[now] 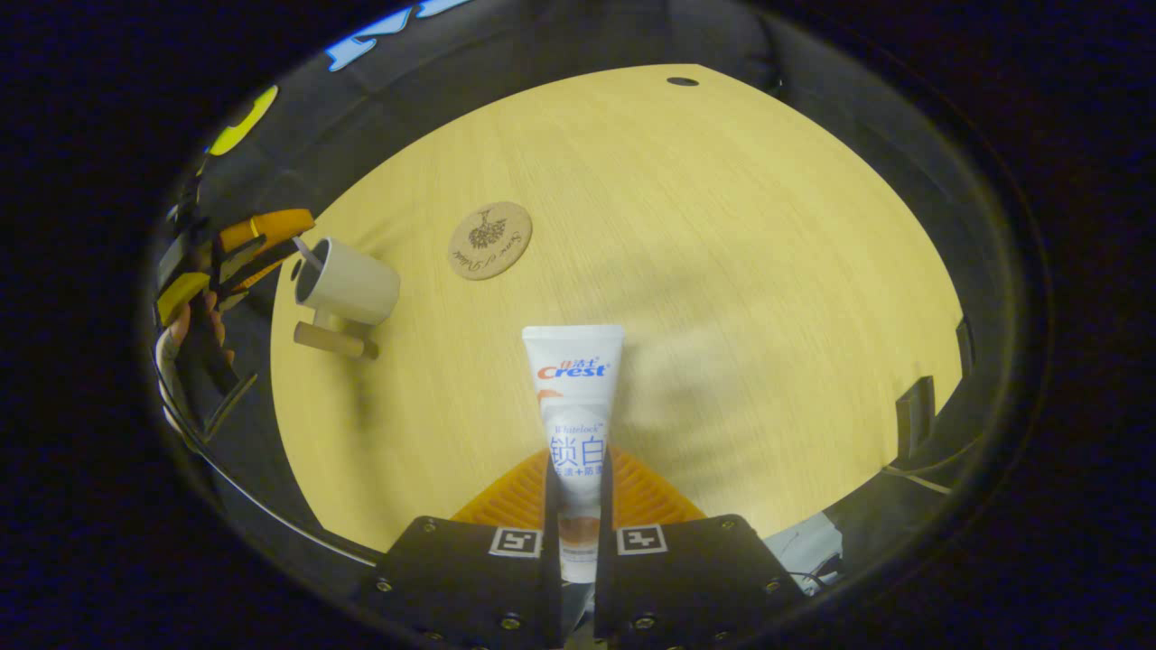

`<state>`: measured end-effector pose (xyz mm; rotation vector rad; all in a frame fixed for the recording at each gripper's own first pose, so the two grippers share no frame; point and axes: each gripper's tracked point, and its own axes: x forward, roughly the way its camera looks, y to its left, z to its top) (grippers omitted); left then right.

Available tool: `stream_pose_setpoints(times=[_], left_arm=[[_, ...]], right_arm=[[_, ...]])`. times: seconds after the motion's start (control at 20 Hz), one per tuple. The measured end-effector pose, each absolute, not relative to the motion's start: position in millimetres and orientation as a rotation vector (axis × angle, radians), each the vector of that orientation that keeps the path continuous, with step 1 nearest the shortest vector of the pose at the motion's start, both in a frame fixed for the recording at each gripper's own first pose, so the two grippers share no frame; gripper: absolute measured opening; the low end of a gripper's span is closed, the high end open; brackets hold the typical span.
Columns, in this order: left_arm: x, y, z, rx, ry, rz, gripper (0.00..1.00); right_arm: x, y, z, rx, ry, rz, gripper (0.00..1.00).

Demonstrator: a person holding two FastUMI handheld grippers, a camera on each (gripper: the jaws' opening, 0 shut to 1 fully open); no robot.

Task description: Put the toothbrush and toothpaste on the desktop into the cup, then pick up the cup and place it on the coaster on the desktop.

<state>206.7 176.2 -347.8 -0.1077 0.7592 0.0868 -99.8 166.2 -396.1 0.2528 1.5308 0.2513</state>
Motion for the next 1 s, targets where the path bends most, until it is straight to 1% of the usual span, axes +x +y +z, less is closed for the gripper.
stream_pose_setpoints(times=[0.2, 0.5, 0.7, 1.0], left_arm=[[189, 170, -334, -0.133, 0.757, 0.087, 0.55], [140, 178, -316, -0.156, 0.738, 0.117, 0.55], [98, 197, -312, -0.189, 0.747, 0.169, 0.55], [35, 239, -305, -0.244, 0.752, 0.290, 0.55]], right_arm=[[-90, 181, -392, 0.251, 1.515, 0.293, 0.16], [-50, 218, -379, 0.241, 1.460, 0.389, 0.16], [-17, 255, -361, 0.228, 1.413, 0.474, 0.16], [27, 314, -342, 0.245, 1.358, 0.577, 0.15]])
